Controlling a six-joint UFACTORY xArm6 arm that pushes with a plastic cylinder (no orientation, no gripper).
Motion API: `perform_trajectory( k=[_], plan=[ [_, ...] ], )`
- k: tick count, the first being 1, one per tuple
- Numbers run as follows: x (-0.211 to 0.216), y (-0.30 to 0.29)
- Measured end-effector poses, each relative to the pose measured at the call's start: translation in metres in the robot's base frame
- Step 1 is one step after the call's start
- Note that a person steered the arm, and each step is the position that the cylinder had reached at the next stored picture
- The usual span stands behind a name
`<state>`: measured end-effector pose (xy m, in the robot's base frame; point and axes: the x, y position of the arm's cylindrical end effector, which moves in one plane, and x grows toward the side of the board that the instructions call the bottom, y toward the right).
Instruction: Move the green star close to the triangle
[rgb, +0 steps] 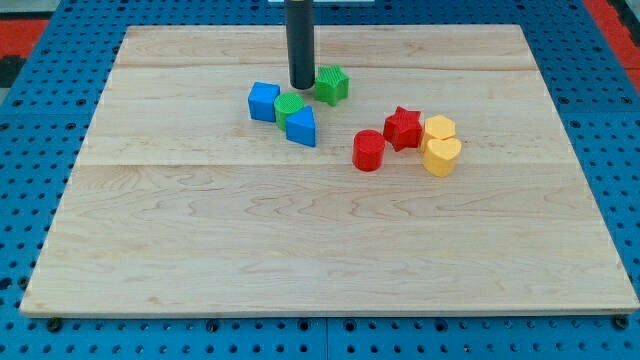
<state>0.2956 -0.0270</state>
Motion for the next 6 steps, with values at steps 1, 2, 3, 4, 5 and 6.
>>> perform_trajectory(
  k=[1, 2, 3, 4, 5, 6],
  plan=[
    [-0.028, 0.004],
    [-0.026, 0.027],
    [-0.034, 0.034],
    [-0.034, 0.034],
    [-0.032, 0.038],
    [-0.004, 0.041]
  ],
)
